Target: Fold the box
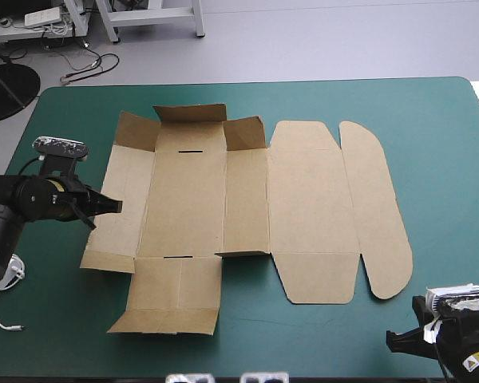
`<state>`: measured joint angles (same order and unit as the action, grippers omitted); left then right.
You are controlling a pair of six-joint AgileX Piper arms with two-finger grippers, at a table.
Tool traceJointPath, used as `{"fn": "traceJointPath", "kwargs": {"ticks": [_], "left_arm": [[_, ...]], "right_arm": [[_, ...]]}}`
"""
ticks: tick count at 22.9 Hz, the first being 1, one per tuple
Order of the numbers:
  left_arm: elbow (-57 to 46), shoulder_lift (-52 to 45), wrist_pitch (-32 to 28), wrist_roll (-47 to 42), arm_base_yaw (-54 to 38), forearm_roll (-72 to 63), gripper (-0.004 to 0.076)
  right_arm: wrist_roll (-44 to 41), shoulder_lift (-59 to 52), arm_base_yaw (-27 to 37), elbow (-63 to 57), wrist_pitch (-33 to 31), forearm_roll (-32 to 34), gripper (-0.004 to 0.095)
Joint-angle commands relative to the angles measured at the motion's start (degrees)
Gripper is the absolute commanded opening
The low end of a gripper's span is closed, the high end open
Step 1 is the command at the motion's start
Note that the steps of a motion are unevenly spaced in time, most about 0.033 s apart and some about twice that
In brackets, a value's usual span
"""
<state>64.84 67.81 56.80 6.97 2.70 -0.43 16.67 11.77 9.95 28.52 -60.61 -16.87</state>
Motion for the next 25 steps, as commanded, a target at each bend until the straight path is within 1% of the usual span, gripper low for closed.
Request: {"fn": "traceJointPath", "kwargs": {"ticks": [1,2,4,5,6,8,12,19,20,22,23,24,25], "left_arm": [[4.7,5.09,-2.53,4.34,-7.13,-5.97,0.0015],[5.74,6.48,-1.55,6.37,-10.07,-9.53,0.0015],[7.79,10.9,3.96,14.27,-21.34,-23.68,0.0015],[7.79,12.67,7.18,16.55,-25.65,-29.36,0.0015],[7.79,15.02,11.61,19.53,-29.73,-33.68,0.0015],[7.79,19.03,17.08,23.39,-34.23,-36.96,0.0014],[7.79,23.02,16.84,23.38,-35.75,-34.74,0.0015],[7.79,23.0,16.33,25.29,-35.75,-36.82,0.0016],[7.79,23.0,16.47,25.29,-35.75,-37.44,0.0026],[7.79,23.0,16.47,25.29,-35.75,-38.61,0.0059],[7.79,23.0,16.6,25.29,-35.75,-38.78,0.0092],[7.79,23.0,16.49,25.29,-35.75,-39.02,0.0157],[7.79,23.0,16.49,25.29,-35.75,-39.02,0.02]], "right_arm": [[0.16,0.82,0.0,1.56,3.75,-0.34,-0.002],[0.16,0.82,0.0,1.56,3.75,-0.3,-0.002],[0.16,0.82,0.0,1.56,3.75,-0.2,-0.002],[0.16,0.82,0.0,1.56,3.75,-0.2,-0.002],[0.16,0.82,0.0,1.56,3.75,-0.2,-0.002],[0.16,0.82,0.0,1.56,3.75,-0.2,-0.002],[0.16,0.82,0.0,1.56,3.75,-0.2,-0.002],[0.16,0.82,0.0,1.56,3.75,-0.2,-0.002],[0.16,0.82,0.0,1.56,3.75,-0.2,-0.002],[0.16,0.82,0.0,1.56,3.64,-0.2,-0.002],[0.16,0.82,0.0,1.56,3.64,-0.2,-0.002],[0.16,0.82,0.0,1.56,3.64,-0.2,-0.002],[0.16,0.82,0.0,1.56,3.64,-0.2,-0.002]]}}
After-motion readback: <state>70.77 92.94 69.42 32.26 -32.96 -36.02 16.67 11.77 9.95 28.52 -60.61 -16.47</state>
